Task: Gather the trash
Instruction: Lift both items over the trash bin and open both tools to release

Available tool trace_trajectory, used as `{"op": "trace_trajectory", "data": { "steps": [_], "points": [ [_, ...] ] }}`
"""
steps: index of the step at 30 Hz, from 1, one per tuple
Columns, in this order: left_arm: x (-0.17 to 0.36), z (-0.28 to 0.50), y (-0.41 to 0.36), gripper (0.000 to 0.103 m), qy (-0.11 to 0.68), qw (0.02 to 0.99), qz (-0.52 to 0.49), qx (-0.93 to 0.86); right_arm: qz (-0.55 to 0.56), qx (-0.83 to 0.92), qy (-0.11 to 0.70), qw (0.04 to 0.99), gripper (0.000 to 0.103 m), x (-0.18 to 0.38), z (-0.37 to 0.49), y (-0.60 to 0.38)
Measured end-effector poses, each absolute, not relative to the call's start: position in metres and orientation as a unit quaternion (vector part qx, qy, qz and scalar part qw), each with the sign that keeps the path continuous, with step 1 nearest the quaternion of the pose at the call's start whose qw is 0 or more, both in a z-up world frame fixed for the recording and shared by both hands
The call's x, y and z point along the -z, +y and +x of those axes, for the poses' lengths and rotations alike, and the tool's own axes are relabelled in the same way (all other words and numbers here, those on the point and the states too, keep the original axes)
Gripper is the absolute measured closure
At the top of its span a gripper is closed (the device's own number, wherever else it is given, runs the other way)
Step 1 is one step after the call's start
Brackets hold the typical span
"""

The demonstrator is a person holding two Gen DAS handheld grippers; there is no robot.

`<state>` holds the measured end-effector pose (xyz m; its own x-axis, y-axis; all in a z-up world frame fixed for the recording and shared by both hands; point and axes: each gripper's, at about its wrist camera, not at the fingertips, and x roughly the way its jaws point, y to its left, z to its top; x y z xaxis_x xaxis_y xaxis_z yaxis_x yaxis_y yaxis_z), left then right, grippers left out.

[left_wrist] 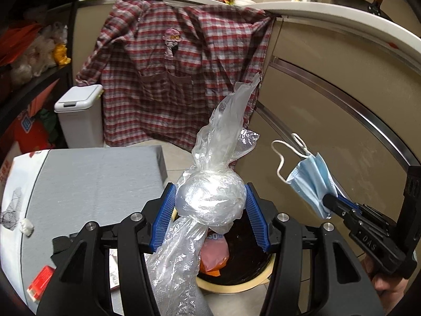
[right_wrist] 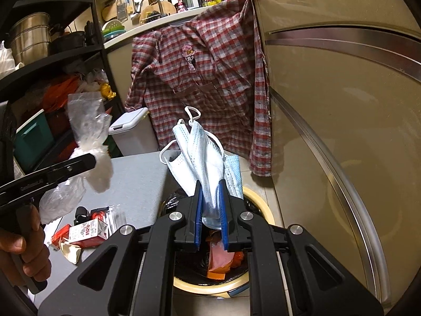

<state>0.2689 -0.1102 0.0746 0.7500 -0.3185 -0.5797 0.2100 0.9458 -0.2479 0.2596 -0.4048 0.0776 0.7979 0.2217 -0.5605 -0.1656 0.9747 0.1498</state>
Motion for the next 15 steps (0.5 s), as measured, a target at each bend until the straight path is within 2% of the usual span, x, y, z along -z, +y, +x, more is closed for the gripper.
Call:
{"op": "trace_trajectory", "data": {
  "steps": [15],
  "points": [
    [-0.062, 0.294, -0.129, 0.05, 0.343, 0.924, -0.078, 0.151, 0.041, -0.096, 0.316, 0.943, 0.09, -0.069, 0.273, -0.4]
  ]
}}
